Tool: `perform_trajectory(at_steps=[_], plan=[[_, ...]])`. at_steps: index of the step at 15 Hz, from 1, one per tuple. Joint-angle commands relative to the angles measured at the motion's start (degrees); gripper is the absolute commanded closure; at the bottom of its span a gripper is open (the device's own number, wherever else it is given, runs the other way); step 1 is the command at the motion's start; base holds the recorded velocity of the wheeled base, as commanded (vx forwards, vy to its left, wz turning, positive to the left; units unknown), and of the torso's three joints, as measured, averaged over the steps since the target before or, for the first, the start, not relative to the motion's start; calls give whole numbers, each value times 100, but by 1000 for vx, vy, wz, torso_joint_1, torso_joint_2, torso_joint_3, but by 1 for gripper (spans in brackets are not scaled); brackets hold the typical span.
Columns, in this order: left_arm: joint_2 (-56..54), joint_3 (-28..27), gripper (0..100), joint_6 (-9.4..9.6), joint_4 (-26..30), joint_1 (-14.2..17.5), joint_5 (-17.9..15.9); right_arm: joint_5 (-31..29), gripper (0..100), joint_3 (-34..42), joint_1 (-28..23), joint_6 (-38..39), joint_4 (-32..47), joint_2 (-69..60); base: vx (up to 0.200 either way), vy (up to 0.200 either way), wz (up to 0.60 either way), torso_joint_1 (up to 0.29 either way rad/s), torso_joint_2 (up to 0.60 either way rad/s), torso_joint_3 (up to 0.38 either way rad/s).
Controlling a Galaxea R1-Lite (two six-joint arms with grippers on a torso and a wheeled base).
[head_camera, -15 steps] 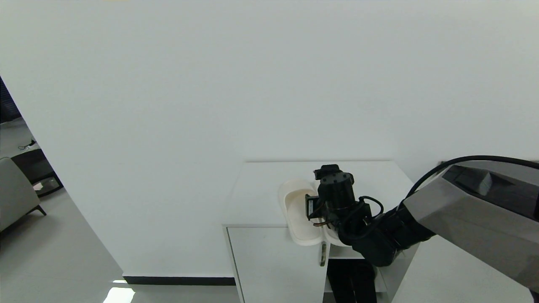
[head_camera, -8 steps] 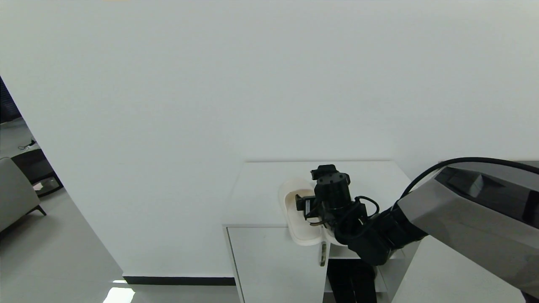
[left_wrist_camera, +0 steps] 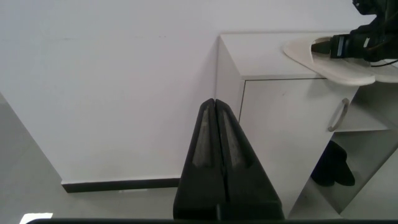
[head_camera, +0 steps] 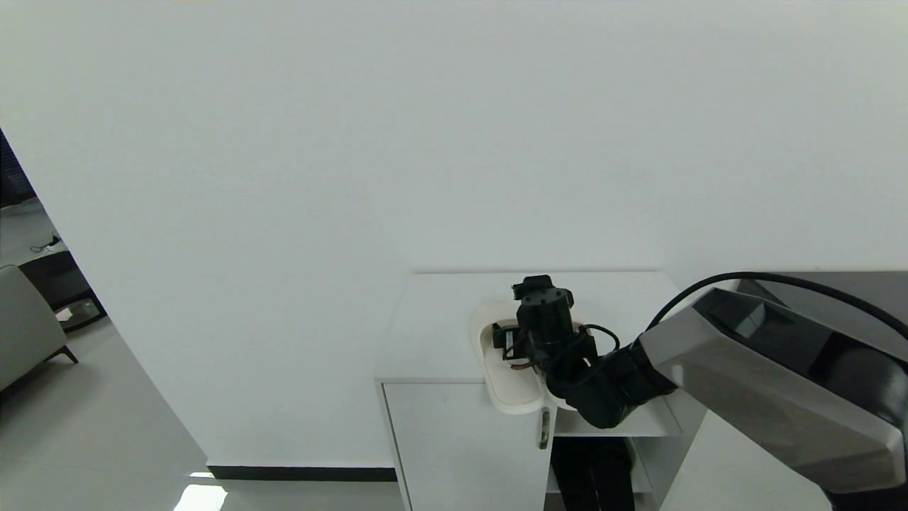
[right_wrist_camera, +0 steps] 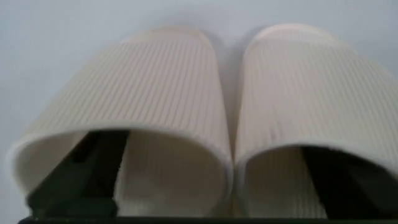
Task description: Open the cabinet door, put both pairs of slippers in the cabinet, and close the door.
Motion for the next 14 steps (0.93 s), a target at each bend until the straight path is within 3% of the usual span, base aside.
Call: perform_trajectory(at_steps=[1, 4, 6, 8, 11, 14], plan=[[5, 0, 100, 0, -1, -1, 1, 1, 100, -229, -81, -101, 8, 197, 0, 0, 0, 0, 0, 0], [5, 0, 100, 0, -1, -1, -8, 10, 100, -484, -117, -251, 149, 127, 0, 0, 0, 0, 0, 0], [5, 0, 100, 0, -1, -1, -8, 107, 100, -203, -46, -163, 122, -286, 0, 0, 0, 0, 0, 0], [5, 0, 100, 0, -1, -1, -8, 652, 100, 703, 191, 109, 61, -1227, 0, 0, 0, 0, 0, 0], [5, 0, 100, 0, -1, -1, -8, 2075, 100, 3014, 630, 329, -343, -2993, 0, 0, 0, 0, 0, 0], [5, 0, 100, 0, -1, -1, -8, 2198, 100, 4245, 1000, 303, -1205, -3582, 0, 0, 0, 0, 0, 0]])
